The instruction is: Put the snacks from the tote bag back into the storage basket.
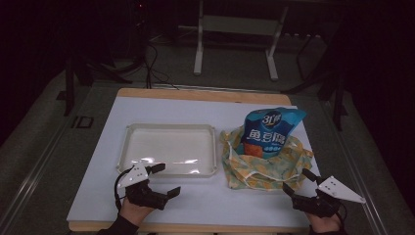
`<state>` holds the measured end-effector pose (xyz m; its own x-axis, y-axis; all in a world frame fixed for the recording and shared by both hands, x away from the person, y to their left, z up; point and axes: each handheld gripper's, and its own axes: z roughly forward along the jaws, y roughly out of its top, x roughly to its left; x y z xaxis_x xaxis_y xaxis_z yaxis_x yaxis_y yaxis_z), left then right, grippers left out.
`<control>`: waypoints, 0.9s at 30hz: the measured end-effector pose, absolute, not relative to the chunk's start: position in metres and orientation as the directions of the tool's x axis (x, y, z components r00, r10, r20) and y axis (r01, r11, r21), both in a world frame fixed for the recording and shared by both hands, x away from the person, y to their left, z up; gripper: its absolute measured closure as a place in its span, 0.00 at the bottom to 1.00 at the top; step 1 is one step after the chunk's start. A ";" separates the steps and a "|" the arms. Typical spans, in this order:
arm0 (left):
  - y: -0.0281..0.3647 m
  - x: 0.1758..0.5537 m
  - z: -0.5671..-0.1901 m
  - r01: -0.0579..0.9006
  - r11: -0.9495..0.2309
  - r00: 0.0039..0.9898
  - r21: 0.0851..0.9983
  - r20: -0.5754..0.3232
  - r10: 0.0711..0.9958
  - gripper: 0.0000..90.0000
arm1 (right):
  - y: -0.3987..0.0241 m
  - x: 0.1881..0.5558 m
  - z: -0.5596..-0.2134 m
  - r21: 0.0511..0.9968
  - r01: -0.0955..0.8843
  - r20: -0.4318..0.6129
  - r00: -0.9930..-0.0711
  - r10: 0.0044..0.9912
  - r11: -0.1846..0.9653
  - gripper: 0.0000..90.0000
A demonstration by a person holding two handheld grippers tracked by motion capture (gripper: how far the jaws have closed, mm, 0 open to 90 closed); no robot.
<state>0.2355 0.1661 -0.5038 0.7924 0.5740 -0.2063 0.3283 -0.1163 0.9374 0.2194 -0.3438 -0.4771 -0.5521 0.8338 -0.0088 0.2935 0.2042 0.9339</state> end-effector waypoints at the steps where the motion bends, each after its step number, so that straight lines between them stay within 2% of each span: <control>1: 0.165 0.236 -0.504 0.334 -0.122 0.793 0.935 -0.209 0.572 0.00 | -0.345 0.219 -0.477 0.933 0.295 -0.003 -0.561 0.828 0.204 0.13; 11: 0.151 0.239 -0.499 0.323 -0.136 0.821 0.937 -0.206 0.532 0.00 | -0.356 0.221 -0.473 0.946 0.262 -0.013 -0.565 0.825 0.193 0.12; 27: 0.140 0.256 -0.489 0.351 -0.136 0.820 0.926 -0.235 0.522 0.00 | -0.363 0.231 -0.460 0.939 0.273 -0.012 -0.582 0.813 0.209 0.15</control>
<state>0.2558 0.1396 -0.4892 0.8202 0.5217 -0.2346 0.3513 -0.1357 0.9264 0.2310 -0.3628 -0.4603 -0.5819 0.8132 -0.0120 0.2731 0.2093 0.9389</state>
